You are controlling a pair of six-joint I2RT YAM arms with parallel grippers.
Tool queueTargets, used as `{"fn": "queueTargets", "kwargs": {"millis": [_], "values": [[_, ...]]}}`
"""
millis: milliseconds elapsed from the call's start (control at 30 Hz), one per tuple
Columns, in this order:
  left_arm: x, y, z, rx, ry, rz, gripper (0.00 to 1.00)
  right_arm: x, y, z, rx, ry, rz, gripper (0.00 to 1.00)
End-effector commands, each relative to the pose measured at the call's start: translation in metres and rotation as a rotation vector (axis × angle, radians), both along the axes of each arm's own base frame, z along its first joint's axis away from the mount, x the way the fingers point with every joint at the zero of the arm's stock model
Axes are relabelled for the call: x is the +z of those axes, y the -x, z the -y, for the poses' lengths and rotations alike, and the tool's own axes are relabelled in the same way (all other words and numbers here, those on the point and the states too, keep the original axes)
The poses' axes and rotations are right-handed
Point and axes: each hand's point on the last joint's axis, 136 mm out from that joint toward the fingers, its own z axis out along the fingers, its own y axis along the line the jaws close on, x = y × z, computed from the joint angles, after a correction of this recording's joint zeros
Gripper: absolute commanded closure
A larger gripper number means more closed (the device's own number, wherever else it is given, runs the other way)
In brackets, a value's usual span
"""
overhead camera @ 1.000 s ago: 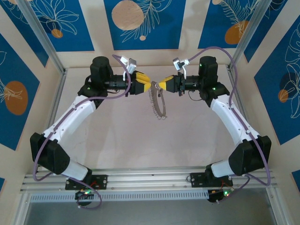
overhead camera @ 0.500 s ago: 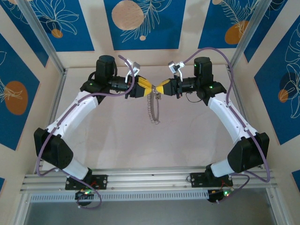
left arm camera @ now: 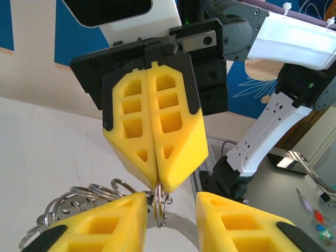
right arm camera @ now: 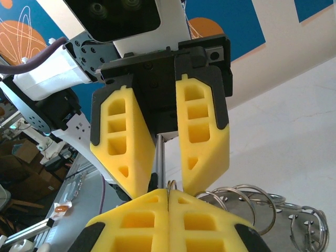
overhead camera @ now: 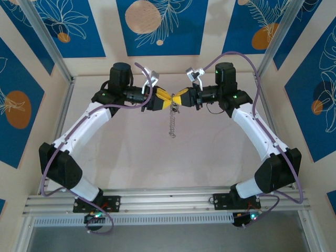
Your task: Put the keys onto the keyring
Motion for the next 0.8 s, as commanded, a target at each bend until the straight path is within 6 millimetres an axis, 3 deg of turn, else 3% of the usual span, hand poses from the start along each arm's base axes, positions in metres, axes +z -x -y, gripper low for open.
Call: {"fn": "queueTargets", "kwargs": {"millis": [0, 233, 367, 433, 500, 767], "values": [[0.008, 0.006, 0.005, -0.048, 0.019, 0.026, 0.73, 0.011, 0.004, -0.003, 0.028, -0.014, 0.032, 1.00], [0.009, 0.008, 0.007, -0.054, 0.031, 0.034, 0.99, 0.009, 0.002, -0.004, 0.026, -0.012, 0.029, 1.00], [0.013, 0.005, 0.008, -0.030, 0.057, 0.048, 1.00, 0.009, -0.001, -0.004, 0.003, -0.008, 0.028, 0.97], [0.015, 0.002, 0.008, -0.009, 0.072, 0.057, 1.00, 0.011, -0.001, -0.001, -0.012, -0.014, 0.030, 0.76], [0.018, 0.000, 0.007, 0.016, 0.085, 0.066, 1.00, 0.014, -0.002, 0.006, -0.045, -0.027, 0.040, 0.65], [0.037, 0.002, 0.005, 0.038, 0.171, 0.075, 1.00, 0.014, -0.003, 0.028, -0.217, -0.067, 0.078, 0.59]]}}
